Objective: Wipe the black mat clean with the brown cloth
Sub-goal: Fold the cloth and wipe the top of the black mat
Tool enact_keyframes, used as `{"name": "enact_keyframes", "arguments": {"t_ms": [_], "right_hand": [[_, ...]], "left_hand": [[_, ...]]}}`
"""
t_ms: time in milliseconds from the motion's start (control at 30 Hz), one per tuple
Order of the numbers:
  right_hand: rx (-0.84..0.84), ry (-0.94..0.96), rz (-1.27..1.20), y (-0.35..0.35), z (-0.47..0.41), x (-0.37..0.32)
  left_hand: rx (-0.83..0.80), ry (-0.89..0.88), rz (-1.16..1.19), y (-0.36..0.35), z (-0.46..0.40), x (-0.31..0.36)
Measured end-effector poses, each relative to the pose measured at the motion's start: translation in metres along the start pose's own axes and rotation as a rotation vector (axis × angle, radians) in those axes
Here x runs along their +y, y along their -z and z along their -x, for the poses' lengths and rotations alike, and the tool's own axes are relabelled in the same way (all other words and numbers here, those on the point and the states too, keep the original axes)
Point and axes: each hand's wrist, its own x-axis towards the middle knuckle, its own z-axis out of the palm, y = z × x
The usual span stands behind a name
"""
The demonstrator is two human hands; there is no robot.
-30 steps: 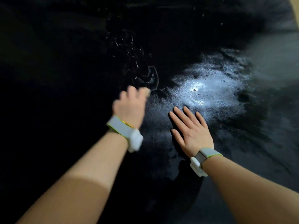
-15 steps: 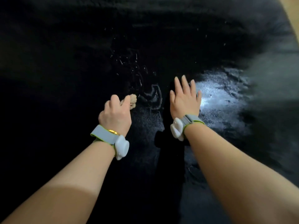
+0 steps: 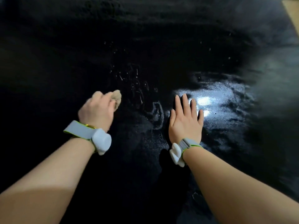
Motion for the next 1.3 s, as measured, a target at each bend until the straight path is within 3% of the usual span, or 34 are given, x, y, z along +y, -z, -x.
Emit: {"name": "enact_keyframes", "arguments": {"t_ms": [33, 133, 267, 500, 633, 700, 800, 933, 1000, 1067, 1200, 1300], "right_hand": [[0.005, 0.001, -0.002, -0.001, -0.001, -0.001], [0.010, 0.002, 0.001, -0.001, 0.000, -0.002], [0.013, 0.002, 0.001, -0.002, 0.001, -0.003], [0.021, -0.011, -0.001, -0.003, 0.000, 0.000], [0.043, -0.019, 0.003, -0.004, 0.000, 0.001], [0.061, -0.015, 0.002, -0.005, 0.000, -0.001], [0.068, -0.019, 0.005, -0.005, -0.001, -0.001], [0.072, -0.020, 0.014, -0.007, 0.000, 0.000], [0.077, -0.020, 0.021, -0.007, 0.000, 0.000], [0.074, -0.016, 0.024, -0.007, -0.001, 0.000], [0.087, -0.022, 0.028, -0.007, -0.001, 0.001], [0.091, -0.020, 0.029, -0.008, 0.001, 0.001]], "left_hand": [[0.031, 0.055, -0.024, -0.002, -0.004, -0.005], [0.122, -0.037, -0.163, -0.010, 0.008, 0.003], [0.037, -0.095, -0.291, -0.011, 0.014, 0.001], [0.001, -0.017, -0.176, -0.011, 0.003, 0.021], [-0.103, -0.419, -0.119, -0.025, 0.034, 0.090], [-0.107, -0.495, -0.057, -0.027, 0.034, 0.098], [-0.125, -0.299, -0.102, -0.015, -0.005, 0.069], [-0.069, 0.314, -0.124, -0.004, -0.062, 0.001], [-0.034, 0.375, -0.079, -0.005, -0.066, 0.004], [-0.069, 0.234, -0.037, -0.013, -0.050, 0.041], [-0.247, -0.231, 0.108, -0.026, -0.007, 0.107], [-0.190, -0.315, 0.011, -0.025, -0.021, 0.089]]}}
